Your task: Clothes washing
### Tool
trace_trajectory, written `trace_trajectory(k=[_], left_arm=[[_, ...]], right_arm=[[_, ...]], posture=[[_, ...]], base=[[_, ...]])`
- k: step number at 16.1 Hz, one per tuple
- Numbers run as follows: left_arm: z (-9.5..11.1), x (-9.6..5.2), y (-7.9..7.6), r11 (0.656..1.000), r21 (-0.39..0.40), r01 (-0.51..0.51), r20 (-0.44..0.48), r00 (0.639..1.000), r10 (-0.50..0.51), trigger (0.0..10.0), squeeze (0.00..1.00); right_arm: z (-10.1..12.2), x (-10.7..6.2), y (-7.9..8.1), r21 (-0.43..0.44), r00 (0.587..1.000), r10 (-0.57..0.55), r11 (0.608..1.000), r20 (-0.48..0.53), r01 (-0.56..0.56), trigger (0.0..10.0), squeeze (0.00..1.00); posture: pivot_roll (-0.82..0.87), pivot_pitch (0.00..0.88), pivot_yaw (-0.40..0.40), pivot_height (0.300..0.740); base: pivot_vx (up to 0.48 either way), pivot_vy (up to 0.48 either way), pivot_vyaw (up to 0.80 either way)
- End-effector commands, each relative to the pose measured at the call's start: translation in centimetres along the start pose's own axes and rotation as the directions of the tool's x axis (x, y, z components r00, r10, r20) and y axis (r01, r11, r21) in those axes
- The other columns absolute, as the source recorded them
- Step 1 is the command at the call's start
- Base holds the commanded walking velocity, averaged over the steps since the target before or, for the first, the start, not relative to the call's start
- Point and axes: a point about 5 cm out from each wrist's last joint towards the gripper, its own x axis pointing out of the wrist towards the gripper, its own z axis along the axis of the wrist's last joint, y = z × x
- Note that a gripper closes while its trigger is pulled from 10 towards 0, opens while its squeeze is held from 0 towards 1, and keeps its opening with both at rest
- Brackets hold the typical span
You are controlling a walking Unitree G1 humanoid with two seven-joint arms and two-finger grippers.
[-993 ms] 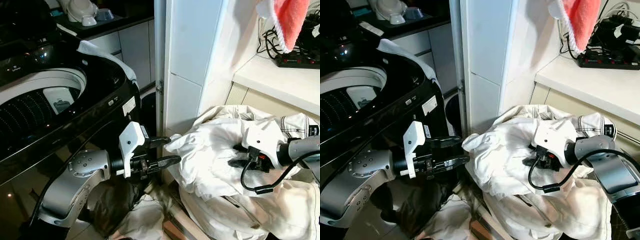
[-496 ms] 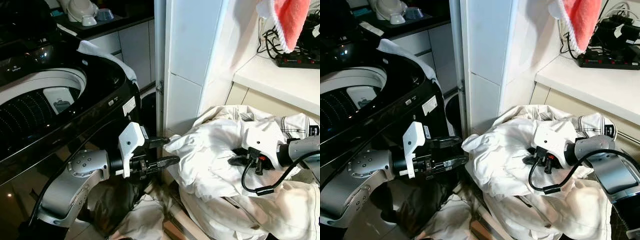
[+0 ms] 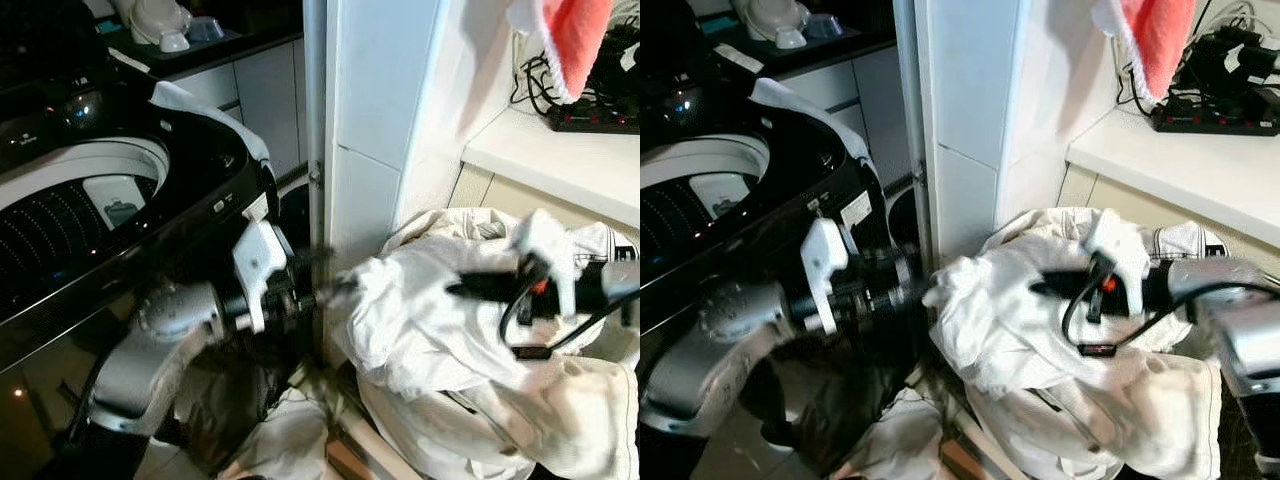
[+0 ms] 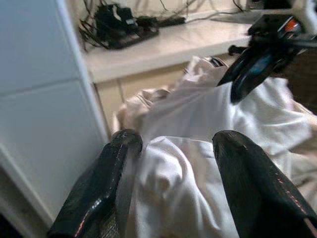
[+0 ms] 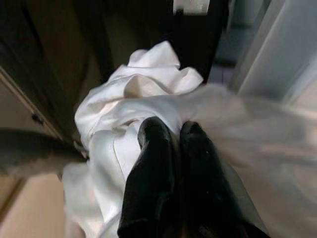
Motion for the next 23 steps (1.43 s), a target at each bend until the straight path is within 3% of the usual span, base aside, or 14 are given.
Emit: trace_trajectory(k=[1,4,6,7,8,9,11,12,13,15,17,19,20,23], left_arm=[[0.4,-0.1,0.6,0.999,0.033,-0.029,0.008,1.0,0.029,10.0,0.0],[2.9,0.9,2.2,0.989,0.059,-0.133,0.141,0.982,0.124,10.0,0.0],[5.1,2.3,3.0,0.985,-0.004,-0.171,0.252,0.953,0.167,10.0,0.0],[5.7,2.9,2.9,0.989,-0.024,-0.148,0.281,0.948,0.149,10.0,1.0],[7.0,4.2,2.7,0.994,-0.05,-0.102,0.343,0.932,0.113,10.0,1.0],[8.2,5.1,2.4,0.995,-0.079,-0.065,0.404,0.91,0.091,10.0,1.0],[9.3,5.8,2.3,0.992,-0.122,-0.027,0.467,0.881,0.081,10.0,1.0],[9.8,6.2,1.8,0.981,-0.185,0.058,0.513,0.857,0.046,10.0,1.0],[9.9,6.3,1.7,0.976,-0.203,0.082,0.527,0.849,0.038,10.0,1.0],[9.9,5.6,2.1,0.954,-0.279,0.111,0.576,0.814,0.074,10.0,1.0],[7.9,3.7,3.3,0.962,-0.265,0.06,0.498,0.863,0.083,10.0,1.0],[6.9,1.6,4.3,0.96,-0.276,0.035,0.448,0.889,0.097,10.0,1.0],[6.7,0.5,5.1,0.958,-0.287,-0.005,0.434,0.891,0.135,10.0,1.0],[6.8,-0.8,6.7,0.95,-0.306,-0.056,0.443,0.875,0.195,10.0,1.0]], right_arm=[[2.3,-0.5,0.1,-0.03,0.995,0.008,1.0,0.102,-0.005,0.0,0.0],[7.2,-1.4,0.4,-0.066,0.939,0.0,0.998,0.344,0.024,0.0,0.0],[11.4,-1.3,0.0,-0.03,0.843,-0.074,0.994,0.532,0.107,0.0,0.0],[12.6,-1.0,0.0,-0.023,0.817,-0.078,0.994,0.572,0.111,0.0,0.0],[14.6,-0.3,0.3,-0.012,0.784,-0.067,0.995,0.617,0.095,0.0,0.0],[15.5,0.5,0.8,-0.022,0.783,-0.044,0.997,0.62,0.074,0.0,0.0],[15.9,1.6,1.5,-0.049,0.802,-0.014,0.997,0.597,0.054,0.0,0.0],[15.8,2.7,1.6,-0.042,0.82,-0.017,0.998,0.571,0.049,0.0,0.0],[15.8,3.0,1.7,-0.042,0.826,-0.014,0.998,0.564,0.045,0.0,0.0],[15.7,3.3,2.3,-0.041,0.838,0.012,0.999,0.545,0.012,0.0,0.0],[15.3,2.5,2.2,-0.04,0.843,0.008,0.999,0.538,0.015,0.0,0.0],[14.9,1.7,1.7,-0.033,0.849,-0.012,0.999,0.527,0.034,0.0,0.0],[14.7,1.2,1.6,-0.038,0.855,-0.012,0.999,0.518,0.037,0.0,0.0],[14.7,0.6,1.9,-0.061,0.857,0.034,0.998,0.514,-0.003,0.0,0.0]], posture=[[0.01,0.0,0.049,0.74],[0.0,0.0,0.061,0.74],[0.0,0.0,0.059,0.74],[0.0,0.0,0.058,0.74],[0.0,0.0,0.057,0.74],[-0.01,0.0,0.057,0.74],[-0.02,0.0,0.058,0.74],[-0.02,0.0,0.06,0.74],[-0.02,0.0,0.059,0.74],[-0.02,0.0,0.06,0.74],[-0.02,0.0,0.059,0.74],[-0.02,0.0,0.059,0.74],[-0.02,0.0,0.058,0.74],[-0.01,0.0,0.057,0.74]], base=[[0.0,0.0,0.0],[0.0,0.0,0.0],[0.0,0.0,0.0],[0.0,0.0,0.0],[0.0,0.0,0.0],[0.0,0.0,0.0],[0.0,0.0,0.0],[0.0,0.0,0.0],[0.0,0.0,0.0],[0.0,0.0,0.0],[0.0,0.0,0.0],[0.0,0.0,0.0],[0.0,0.0,0.0],[0.0,0.0,0.0]])
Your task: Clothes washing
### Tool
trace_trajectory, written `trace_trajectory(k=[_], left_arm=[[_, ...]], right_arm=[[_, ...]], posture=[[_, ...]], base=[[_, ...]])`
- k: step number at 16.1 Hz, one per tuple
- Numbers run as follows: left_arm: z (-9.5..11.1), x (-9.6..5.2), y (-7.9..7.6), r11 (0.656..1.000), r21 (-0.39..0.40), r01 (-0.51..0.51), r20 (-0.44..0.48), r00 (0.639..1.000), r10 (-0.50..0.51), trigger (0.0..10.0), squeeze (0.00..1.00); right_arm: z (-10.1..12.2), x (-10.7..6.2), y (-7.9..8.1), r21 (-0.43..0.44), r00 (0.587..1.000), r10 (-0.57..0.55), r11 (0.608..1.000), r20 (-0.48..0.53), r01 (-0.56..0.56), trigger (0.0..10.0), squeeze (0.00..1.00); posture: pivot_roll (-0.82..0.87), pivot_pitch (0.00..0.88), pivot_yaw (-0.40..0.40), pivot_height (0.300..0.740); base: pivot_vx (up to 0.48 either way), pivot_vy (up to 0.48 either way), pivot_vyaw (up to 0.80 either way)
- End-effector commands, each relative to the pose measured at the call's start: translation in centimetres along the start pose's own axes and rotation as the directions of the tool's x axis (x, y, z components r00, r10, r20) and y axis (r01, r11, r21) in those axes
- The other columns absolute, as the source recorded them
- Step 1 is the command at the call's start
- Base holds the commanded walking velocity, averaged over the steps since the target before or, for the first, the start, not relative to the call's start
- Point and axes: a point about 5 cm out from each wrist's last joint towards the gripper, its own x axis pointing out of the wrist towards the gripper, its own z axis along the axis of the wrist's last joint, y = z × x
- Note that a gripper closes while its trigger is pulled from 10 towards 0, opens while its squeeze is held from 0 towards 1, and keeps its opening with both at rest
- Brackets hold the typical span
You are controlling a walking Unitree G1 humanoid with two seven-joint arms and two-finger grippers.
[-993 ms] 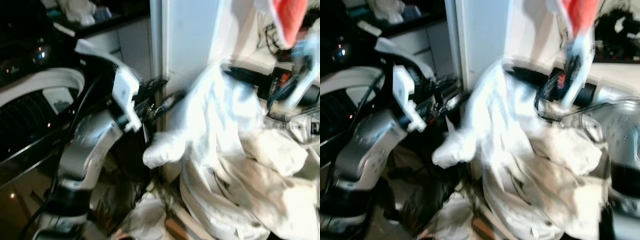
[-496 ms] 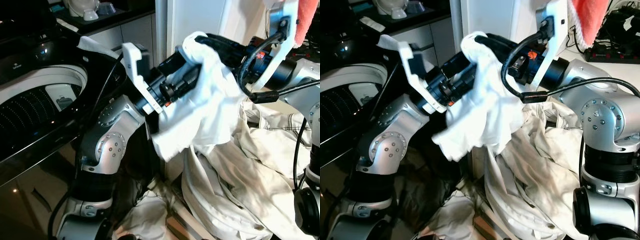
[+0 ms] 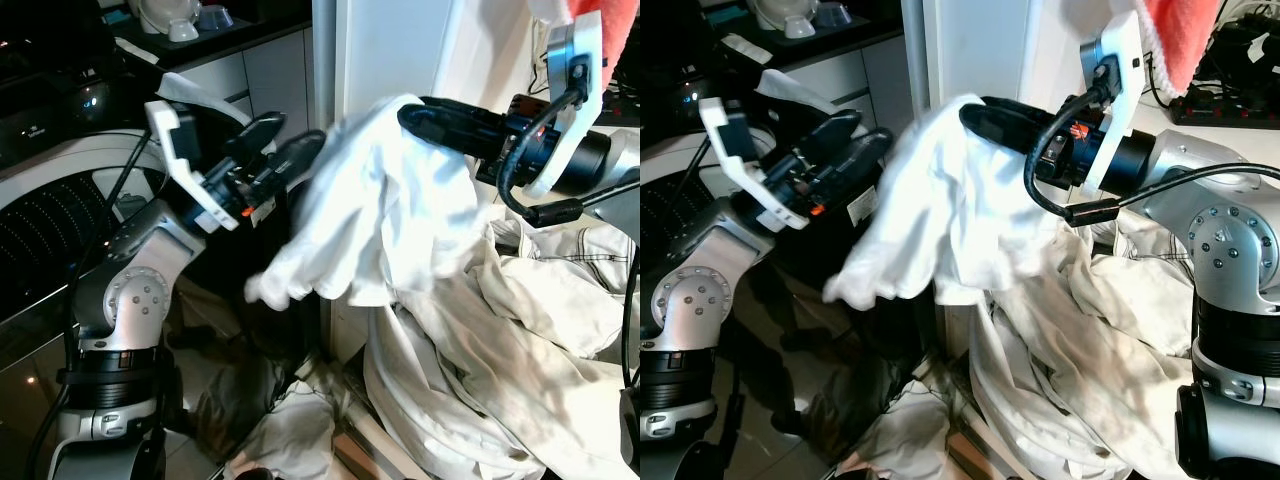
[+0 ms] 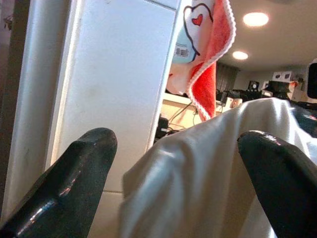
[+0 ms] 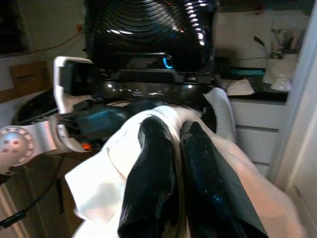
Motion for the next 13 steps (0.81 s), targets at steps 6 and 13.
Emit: trace_trajectory(k=[6,13], left_arm=[[1.0,2.3,-2.2,0.981,-0.117,0.152,0.107,0.984,-0.14,10.0,1.0],[-4.1,5.5,-5.9,0.958,-0.106,0.266,-0.106,0.955,-0.277,10.0,0.08]], right_arm=[[0.2,0.7,1.1,-0.049,0.998,0.062,0.997,-0.025,-0.064,0.0,0.0],[0.3,3.0,1.5,-0.059,0.999,0.05,0.997,0.01,-0.05,0.0,0.0]], posture=[[-0.02,0.0,0.066,0.74],[-0.02,0.0,0.068,0.74]], base=[[0.0,0.0,0.0],[0.0,0.0,0.0]])
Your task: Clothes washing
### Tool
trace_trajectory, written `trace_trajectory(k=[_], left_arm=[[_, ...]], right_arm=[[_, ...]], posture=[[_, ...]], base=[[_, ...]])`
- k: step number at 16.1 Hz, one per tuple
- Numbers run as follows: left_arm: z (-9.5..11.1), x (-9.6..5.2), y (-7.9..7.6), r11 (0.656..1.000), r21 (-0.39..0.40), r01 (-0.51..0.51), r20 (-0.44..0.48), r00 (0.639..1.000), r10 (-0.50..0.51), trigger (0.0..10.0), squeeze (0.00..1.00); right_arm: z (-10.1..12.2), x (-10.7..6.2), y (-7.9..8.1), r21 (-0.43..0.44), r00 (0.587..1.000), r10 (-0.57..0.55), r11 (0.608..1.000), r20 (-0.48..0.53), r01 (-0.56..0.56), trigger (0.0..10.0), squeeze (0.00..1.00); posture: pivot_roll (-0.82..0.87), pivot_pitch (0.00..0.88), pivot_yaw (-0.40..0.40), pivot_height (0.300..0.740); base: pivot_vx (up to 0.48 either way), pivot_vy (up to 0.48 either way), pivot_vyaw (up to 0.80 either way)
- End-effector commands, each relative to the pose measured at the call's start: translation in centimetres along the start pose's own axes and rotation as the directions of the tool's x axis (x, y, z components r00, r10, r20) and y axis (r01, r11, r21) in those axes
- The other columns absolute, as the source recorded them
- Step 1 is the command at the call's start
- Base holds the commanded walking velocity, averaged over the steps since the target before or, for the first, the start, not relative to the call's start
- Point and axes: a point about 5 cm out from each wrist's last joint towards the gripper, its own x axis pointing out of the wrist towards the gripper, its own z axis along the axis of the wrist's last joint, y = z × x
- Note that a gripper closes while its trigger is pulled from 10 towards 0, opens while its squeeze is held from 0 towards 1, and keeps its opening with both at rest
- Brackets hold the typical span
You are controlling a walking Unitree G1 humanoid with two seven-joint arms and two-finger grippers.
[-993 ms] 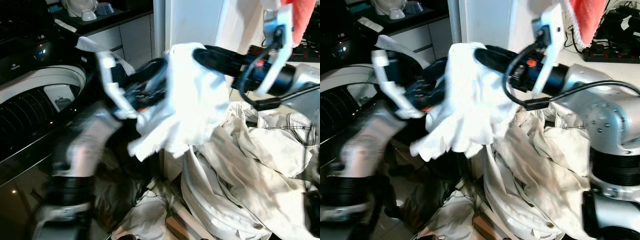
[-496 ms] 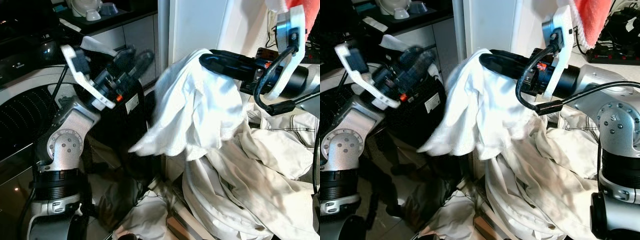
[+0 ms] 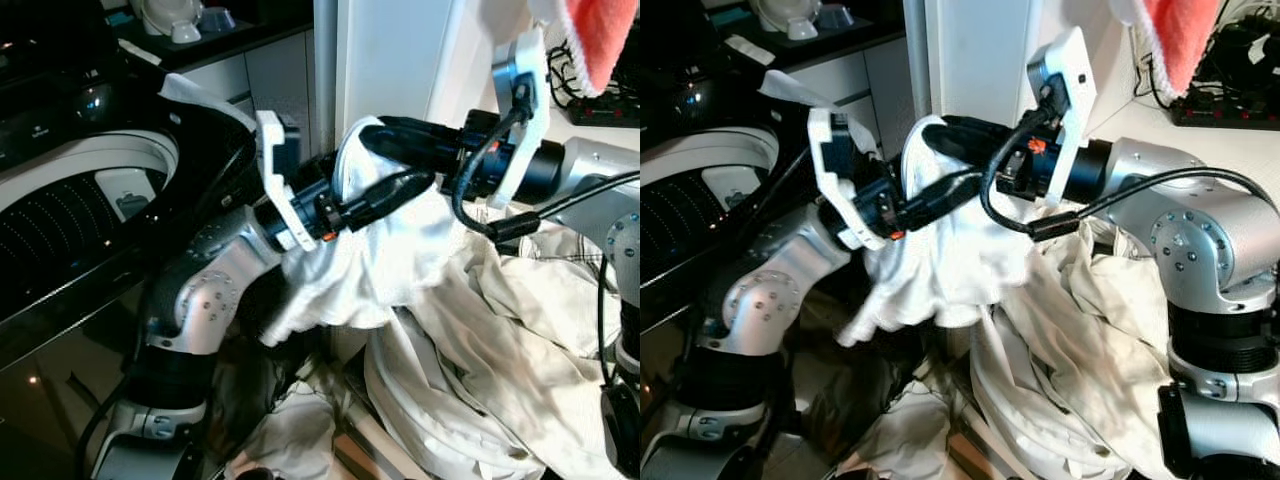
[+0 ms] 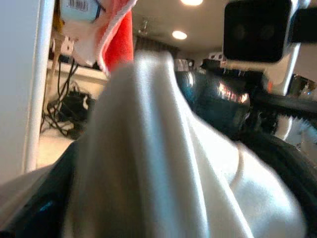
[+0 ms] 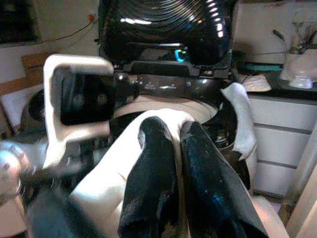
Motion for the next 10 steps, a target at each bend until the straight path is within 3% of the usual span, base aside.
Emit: trace_trajectory(k=[1,4,5,6,7,10], left_arm=[[-0.6,0.6,-0.4,0.999,-0.023,0.027,-0.036,0.999,-0.028,10.0,0.0],[-1.3,-0.2,-0.5,0.999,-0.015,0.03,-0.094,0.995,-0.032,10.0,0.0],[-1.3,-0.3,-0.4,1.0,-0.014,0.028,-0.096,0.995,-0.029,9.3,0.0],[-1.3,-0.4,-0.4,1.0,-0.011,0.026,-0.097,0.995,-0.026,9.3,0.0],[-1.4,-0.6,-0.3,1.0,-0.008,0.021,-0.106,0.994,-0.022,0.0,0.0],[-1.5,-1.0,-0.1,1.0,0.005,0.01,-0.131,0.991,-0.009,0.0,0.0]], right_arm=[[1.3,0.4,0.1,-0.049,0.999,-0.015,0.999,0.048,0.018,0.0,0.0],[1.6,0.2,-0.7,-0.038,0.995,-0.078,0.996,0.069,0.081,0.0,0.0],[1.7,0.1,-0.7,-0.038,0.994,-0.081,0.996,0.072,0.084,0.0,0.0],[1.7,0.1,-0.7,-0.038,0.994,-0.083,0.996,0.073,0.086,0.0,0.0],[1.8,0.1,-0.8,-0.036,0.993,-0.087,0.995,0.078,0.09,0.0,0.0],[2.0,0.0,-0.8,-0.037,0.992,-0.095,0.995,0.086,0.098,0.0,0.0]], posture=[[-0.02,0.0,0.073,0.74],[-0.02,0.0,0.074,0.74],[-0.02,0.0,0.074,0.74],[-0.02,0.0,0.074,0.74],[-0.02,0.0,0.073,0.74],[-0.02,0.0,0.071,0.74]], base=[[0.0,0.0,0.0],[0.0,0.0,0.0],[0.0,0.0,0.0],[0.0,0.0,0.0],[0.0,0.0,0.0],[0.0,0.0,0.0]])
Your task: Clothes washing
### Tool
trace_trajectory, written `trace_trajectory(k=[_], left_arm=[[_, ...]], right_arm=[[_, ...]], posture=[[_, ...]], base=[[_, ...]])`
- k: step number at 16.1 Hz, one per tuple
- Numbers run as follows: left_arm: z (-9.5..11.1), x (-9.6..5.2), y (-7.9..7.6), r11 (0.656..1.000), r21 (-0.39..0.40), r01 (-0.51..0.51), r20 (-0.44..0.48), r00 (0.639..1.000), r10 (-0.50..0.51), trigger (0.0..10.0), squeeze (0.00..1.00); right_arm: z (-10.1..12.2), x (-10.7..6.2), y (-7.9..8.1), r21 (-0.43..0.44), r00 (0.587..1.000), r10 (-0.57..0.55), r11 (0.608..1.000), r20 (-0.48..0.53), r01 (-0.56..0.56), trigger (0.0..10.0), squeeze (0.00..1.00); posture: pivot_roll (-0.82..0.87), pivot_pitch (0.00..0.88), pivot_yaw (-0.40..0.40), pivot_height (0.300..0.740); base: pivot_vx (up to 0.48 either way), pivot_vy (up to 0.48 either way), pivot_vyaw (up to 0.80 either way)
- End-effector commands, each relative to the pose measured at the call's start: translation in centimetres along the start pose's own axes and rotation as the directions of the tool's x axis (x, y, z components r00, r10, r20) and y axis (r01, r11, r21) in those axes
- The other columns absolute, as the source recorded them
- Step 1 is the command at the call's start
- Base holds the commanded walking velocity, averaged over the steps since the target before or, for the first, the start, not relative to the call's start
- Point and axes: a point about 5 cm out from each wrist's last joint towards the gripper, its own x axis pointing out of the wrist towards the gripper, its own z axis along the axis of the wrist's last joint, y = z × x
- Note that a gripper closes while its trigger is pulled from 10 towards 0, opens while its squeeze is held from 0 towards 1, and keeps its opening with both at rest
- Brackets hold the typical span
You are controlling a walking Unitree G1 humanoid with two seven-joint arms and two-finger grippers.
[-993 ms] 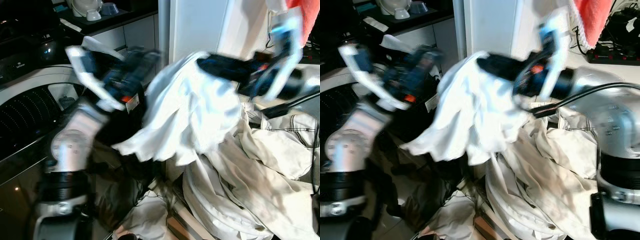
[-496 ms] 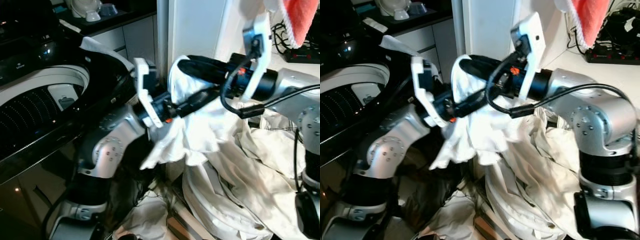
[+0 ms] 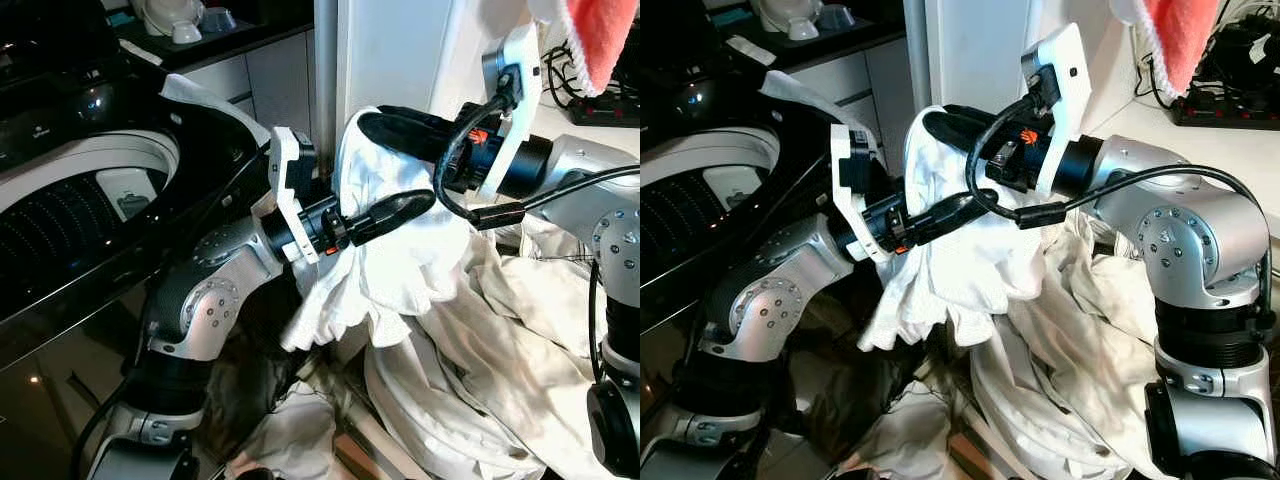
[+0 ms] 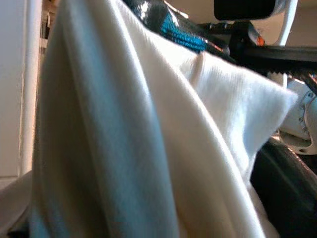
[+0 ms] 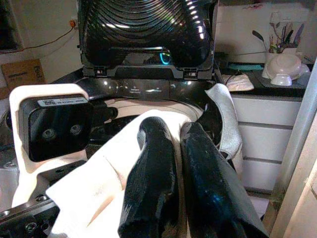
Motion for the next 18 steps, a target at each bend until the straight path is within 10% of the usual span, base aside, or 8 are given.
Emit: trace_trajectory(k=[1,13,15,16,18], left_arm=[[-0.8,-0.2,-0.1,1.0,-0.006,0.006,-0.051,0.999,-0.007,0.0,0.0],[-0.3,-0.3,1.2,0.996,0.046,-0.076,-0.004,0.997,0.076,0.0,0.0],[-0.1,-0.4,1.6,0.992,0.062,-0.107,0.006,0.994,0.107,0.0,0.0],[0.2,-0.4,2.0,0.988,0.079,-0.135,0.019,0.991,0.134,0.0,0.0],[0.6,-0.6,2.7,0.977,0.106,-0.187,0.038,0.982,0.184,0.0,0.0]], right_arm=[[2.2,-0.2,-0.3,-0.055,0.996,-0.028,0.998,0.081,0.033,0.0,0.0],[2.1,0.0,0.1,-0.074,0.997,-0.01,0.997,0.077,0.016,0.2,0.0],[2.1,0.0,0.1,-0.08,0.997,-0.007,0.997,0.074,0.013,3.3,0.0],[2.1,0.1,0.1,-0.088,0.997,-0.009,0.996,0.072,0.015,9.2,0.0],[2.1,0.1,0.2,-0.088,0.997,-0.008,0.996,0.071,0.014,10.0,0.0]], posture=[[-0.02,0.0,0.071,0.74],[-0.02,0.0,0.075,0.74],[-0.02,0.0,0.075,0.74],[-0.02,0.0,0.075,0.74],[-0.02,0.0,0.076,0.74]], base=[[0.0,0.0,0.0],[0.0,0.0,0.0],[0.0,0.0,0.0],[0.0,0.0,0.0],[0.0,0.0,0.0]])
